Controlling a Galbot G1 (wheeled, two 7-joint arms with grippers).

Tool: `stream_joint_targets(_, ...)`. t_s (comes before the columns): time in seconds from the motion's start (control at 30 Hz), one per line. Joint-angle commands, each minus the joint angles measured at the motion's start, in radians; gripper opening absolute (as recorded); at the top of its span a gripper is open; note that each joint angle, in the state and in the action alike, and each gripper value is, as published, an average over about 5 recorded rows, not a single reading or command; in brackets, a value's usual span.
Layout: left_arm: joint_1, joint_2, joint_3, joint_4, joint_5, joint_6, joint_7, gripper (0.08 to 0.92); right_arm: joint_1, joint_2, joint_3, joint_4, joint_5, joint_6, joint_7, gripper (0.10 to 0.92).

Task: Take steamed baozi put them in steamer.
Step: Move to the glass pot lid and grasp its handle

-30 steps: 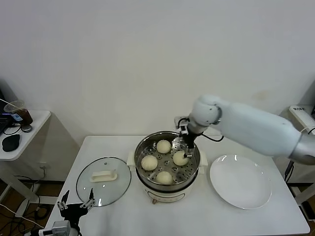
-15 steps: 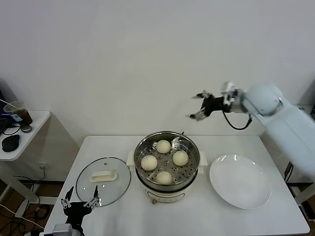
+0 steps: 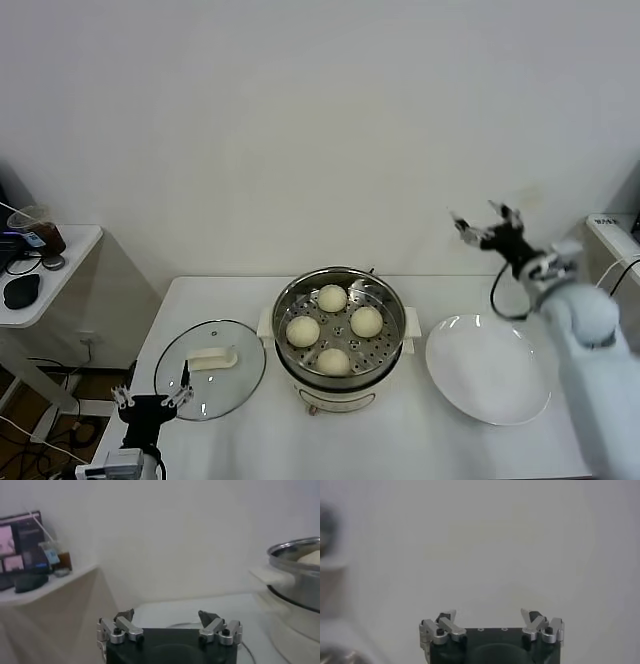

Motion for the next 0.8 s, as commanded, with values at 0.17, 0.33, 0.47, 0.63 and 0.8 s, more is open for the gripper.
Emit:
stream_joint_targets(0.17,-0.122,0.088,0.029,0.254,1.076,-0.207,-0.286,0.823,-0.595,0.276,0.252,0.146,-0.03,0.126,0.247,0.823)
stream_joint_targets(0.33,-0.154,0.235,0.127,0.431,1.34,-0.19,-0.52,0.823,-0.587,0.267,0.241,0.132,-0.042,0.125,0.239,0.823)
stream_joint_targets(0.47,-0.151,0.321,0.185,0.506,1.442,-0.132,-0.494,0.823,-0.558,0.272,0.234,0.113,-0.055,0.118,0.239,0.823)
stream_joint_targets(0.63,-0.198,0.313,0.181,0.538,1.433,-0.014,-0.352,0.823,-0.523,0.276,0.212,0.075,-0.062,0.119,0.235,0.823)
stream_joint_targets(0.8,-0.197,0.316,0.2,0.426,1.314,0.036,-0.106,0.823,-0.504,0.276,0.192,0.05,-0.069,0.123,0.234,0.823)
